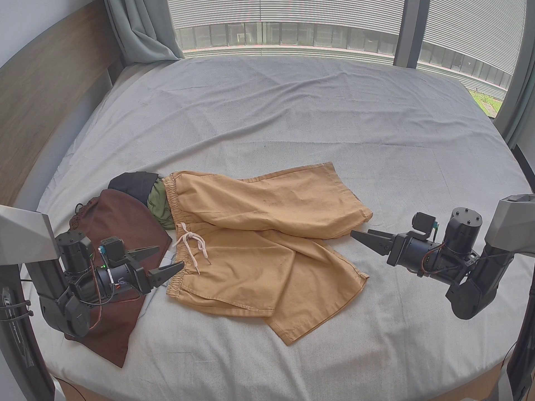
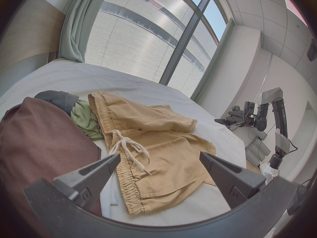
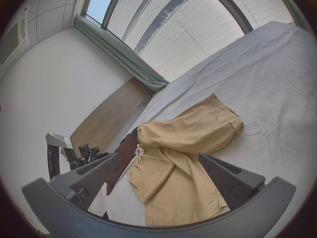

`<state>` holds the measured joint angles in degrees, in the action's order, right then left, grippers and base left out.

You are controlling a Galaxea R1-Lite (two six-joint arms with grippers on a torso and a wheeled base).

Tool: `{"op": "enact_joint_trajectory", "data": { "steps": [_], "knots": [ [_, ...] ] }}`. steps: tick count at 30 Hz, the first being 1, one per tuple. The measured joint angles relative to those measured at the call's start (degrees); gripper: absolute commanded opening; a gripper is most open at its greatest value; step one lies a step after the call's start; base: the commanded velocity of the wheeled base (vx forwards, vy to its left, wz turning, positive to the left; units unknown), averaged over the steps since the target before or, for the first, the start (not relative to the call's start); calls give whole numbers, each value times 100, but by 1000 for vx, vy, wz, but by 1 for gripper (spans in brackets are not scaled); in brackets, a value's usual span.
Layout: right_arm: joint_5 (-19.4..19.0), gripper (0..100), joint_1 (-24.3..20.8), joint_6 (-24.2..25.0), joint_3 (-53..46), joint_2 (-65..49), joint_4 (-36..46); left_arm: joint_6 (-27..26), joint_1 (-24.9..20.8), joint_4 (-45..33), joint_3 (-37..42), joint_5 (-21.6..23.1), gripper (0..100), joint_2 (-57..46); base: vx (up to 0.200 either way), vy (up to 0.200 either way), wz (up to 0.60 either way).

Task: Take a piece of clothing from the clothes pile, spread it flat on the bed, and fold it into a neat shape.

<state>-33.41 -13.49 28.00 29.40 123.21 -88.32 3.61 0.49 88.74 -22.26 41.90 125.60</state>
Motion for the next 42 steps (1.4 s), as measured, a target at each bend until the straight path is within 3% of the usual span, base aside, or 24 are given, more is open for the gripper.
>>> {"op": "enact_joint_trajectory", "data": {
  "steps": [7,42],
  "knots": [
    [-11,100,33,-343,-52,179,2,5,-35,-9,138,-7,100,30,0,0,0],
    [66,100,368,-391,-38,1243,44,-41,-69,-6,168,-7,100,108,0,0,0]
  ]
}}
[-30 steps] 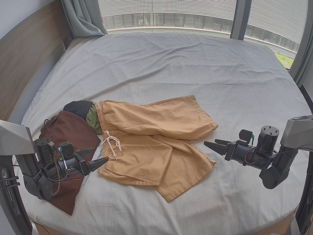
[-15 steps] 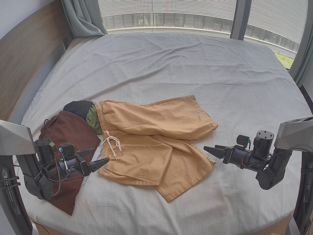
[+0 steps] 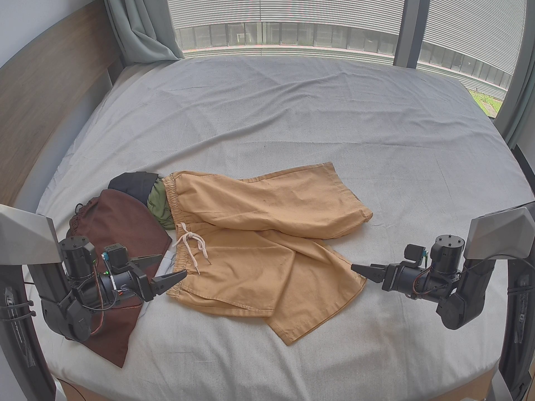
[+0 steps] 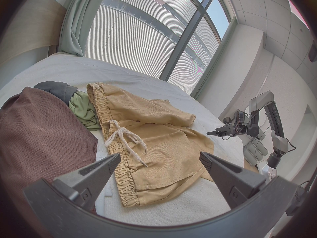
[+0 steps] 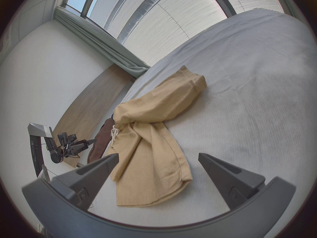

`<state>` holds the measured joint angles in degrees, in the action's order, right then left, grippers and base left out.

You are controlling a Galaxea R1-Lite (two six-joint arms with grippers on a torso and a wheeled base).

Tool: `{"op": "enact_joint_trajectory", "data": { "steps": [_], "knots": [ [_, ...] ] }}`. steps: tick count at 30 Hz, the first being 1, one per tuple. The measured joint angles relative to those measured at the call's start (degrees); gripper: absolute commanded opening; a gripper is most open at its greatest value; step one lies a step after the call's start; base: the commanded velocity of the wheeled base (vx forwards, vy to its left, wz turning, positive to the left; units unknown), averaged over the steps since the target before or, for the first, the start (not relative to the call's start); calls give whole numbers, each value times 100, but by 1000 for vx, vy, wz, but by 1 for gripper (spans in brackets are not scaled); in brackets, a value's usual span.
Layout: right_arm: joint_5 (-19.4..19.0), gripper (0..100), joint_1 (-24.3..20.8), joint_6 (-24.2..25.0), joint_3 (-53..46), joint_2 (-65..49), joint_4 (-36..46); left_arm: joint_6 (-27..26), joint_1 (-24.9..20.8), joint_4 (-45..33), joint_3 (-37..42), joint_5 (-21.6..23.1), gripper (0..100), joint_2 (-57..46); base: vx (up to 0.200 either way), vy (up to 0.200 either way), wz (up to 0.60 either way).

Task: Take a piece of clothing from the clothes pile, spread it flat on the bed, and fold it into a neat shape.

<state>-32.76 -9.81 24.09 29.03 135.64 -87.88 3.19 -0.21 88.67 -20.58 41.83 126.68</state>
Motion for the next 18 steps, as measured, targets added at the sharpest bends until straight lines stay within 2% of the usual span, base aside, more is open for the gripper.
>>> {"op": "enact_joint_trajectory", "data": {
  "steps": [6,12,18],
  "knots": [
    [7,100,-21,38,-169,107,21,-119,5,4,-12,0,100,57,0,0,0],
    [282,100,-33,67,-188,223,16,-134,5,6,-17,0,100,99,0,0,0],
    [317,100,-57,445,-150,308,-26,-137,0,9,-17,0,100,116,0,0,0]
  ]
}}
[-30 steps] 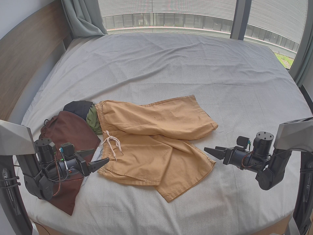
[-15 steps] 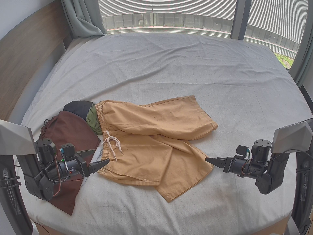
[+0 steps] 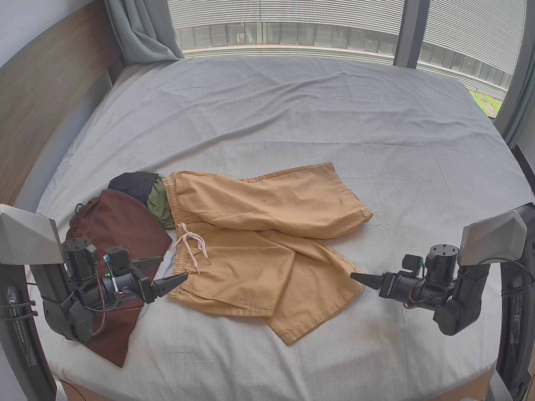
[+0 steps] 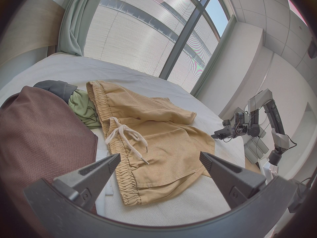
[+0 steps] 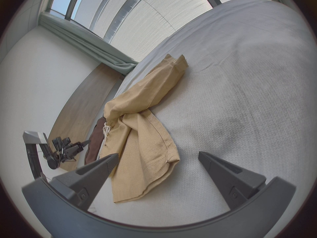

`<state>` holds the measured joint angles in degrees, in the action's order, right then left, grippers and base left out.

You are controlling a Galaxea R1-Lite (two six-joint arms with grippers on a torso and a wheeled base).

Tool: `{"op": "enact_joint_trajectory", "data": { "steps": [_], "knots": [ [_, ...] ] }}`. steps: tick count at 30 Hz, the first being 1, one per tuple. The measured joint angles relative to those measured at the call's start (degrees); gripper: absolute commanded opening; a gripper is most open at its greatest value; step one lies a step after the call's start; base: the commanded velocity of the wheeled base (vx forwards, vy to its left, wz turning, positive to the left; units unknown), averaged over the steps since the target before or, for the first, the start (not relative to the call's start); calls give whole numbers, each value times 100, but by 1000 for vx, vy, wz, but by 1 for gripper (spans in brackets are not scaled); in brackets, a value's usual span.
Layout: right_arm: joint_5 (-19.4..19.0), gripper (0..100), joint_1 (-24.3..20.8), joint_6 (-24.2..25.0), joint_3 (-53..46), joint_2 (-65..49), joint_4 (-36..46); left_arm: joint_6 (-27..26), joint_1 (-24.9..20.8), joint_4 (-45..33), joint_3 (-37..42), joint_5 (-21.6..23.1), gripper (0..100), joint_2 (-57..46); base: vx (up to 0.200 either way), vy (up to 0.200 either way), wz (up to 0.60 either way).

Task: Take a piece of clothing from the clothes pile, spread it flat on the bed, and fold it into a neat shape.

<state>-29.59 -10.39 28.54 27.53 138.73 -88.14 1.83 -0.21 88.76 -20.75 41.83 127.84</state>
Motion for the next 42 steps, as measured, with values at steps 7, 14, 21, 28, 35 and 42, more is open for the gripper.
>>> {"op": "enact_joint_trajectory", "data": {
  "steps": [7,14,21,28,35,42],
  "knots": [
    [0,0,-79,362,74,33,-2,0,2,-2,0,0,100,11,0,0,0],
    [0,0,-99,364,89,71,-2,-9,-6,-2,0,0,100,20,0,0,0],
    [9,0,-50,362,190,90,-5,-6,-21,-2,6,0,100,22,0,0,0],
    [6,0,174,362,518,38,0,-72,-39,-2,11,10,100,29,0,0,0],
    [11,0,383,358,775,2,37,-88,-43,-2,6,10,100,46,0,0,0],
    [193,0,461,354,1048,11,41,-94,-39,-2,11,10,100,55,0,0,0]
  ]
}}
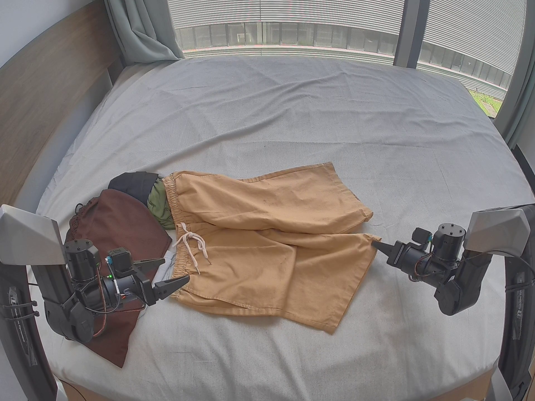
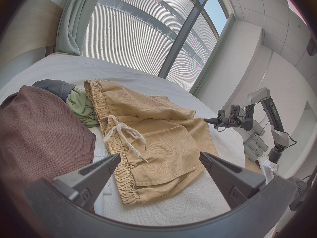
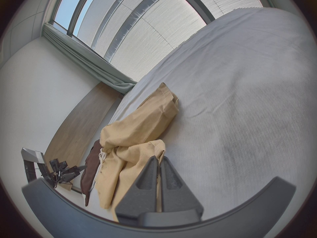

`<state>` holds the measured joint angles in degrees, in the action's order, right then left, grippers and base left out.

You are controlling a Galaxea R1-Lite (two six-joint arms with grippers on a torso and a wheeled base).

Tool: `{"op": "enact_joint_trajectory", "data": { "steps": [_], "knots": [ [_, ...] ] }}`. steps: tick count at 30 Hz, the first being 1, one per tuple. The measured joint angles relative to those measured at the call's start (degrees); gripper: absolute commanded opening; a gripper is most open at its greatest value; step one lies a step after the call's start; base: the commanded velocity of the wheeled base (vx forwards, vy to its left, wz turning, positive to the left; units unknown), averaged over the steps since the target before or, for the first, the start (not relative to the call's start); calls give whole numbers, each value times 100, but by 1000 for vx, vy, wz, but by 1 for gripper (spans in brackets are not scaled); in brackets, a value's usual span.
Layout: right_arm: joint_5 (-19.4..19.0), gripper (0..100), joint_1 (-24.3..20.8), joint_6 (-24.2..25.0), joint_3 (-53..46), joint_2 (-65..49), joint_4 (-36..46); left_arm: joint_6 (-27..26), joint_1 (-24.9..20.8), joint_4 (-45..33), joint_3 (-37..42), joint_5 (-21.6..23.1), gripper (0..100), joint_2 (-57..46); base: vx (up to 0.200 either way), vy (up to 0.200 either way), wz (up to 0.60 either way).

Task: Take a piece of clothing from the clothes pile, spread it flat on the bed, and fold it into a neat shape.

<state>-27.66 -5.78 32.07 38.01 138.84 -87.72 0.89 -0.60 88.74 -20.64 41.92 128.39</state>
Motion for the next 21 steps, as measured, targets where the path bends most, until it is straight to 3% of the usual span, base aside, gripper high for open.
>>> {"op": "enact_joint_trajectory", "data": {
  "steps": [21],
  "knots": [
    [1012,0,-183,9,1001,416,-52,6,-2,0,-5,0,100,11,0,0,0]
  ]
}}
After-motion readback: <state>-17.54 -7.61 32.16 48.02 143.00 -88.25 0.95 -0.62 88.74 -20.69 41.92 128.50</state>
